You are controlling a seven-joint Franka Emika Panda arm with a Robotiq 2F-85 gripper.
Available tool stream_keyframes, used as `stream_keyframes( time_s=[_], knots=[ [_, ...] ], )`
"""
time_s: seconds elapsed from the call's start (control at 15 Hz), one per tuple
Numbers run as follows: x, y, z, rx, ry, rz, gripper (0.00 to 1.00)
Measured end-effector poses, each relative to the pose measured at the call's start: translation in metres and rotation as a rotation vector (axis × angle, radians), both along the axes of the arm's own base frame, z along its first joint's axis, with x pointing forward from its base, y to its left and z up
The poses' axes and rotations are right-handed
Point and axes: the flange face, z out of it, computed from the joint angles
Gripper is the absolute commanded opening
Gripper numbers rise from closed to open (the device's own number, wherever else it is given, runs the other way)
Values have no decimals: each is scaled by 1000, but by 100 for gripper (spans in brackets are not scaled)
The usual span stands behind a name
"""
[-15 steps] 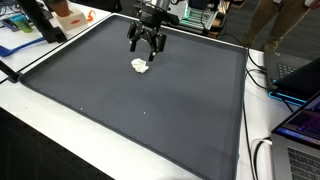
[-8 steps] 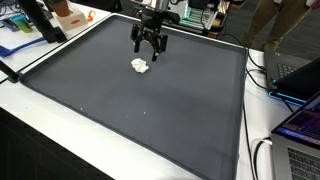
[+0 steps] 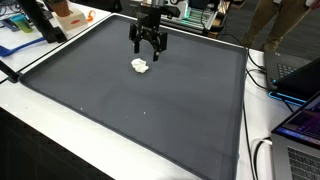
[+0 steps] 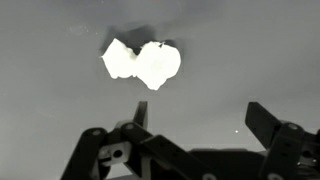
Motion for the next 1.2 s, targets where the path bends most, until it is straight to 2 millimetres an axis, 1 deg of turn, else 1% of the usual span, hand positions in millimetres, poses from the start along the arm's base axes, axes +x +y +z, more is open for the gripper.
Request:
stream_keyframes(
  time_s=[0.2,0.47,0.67,0.8,1.0,1.2],
  knots=[
    [14,-2,14,-11,47,-19,100],
    [33,-12,34,-44,157,-40,100],
    [45,-17,50,-14,190,-20,100],
    [49,-21,53,-3,188,-13,100],
    [53,-26,49,24,202,-18,100],
    [64,-32,54,60,212,-8,100]
  ],
)
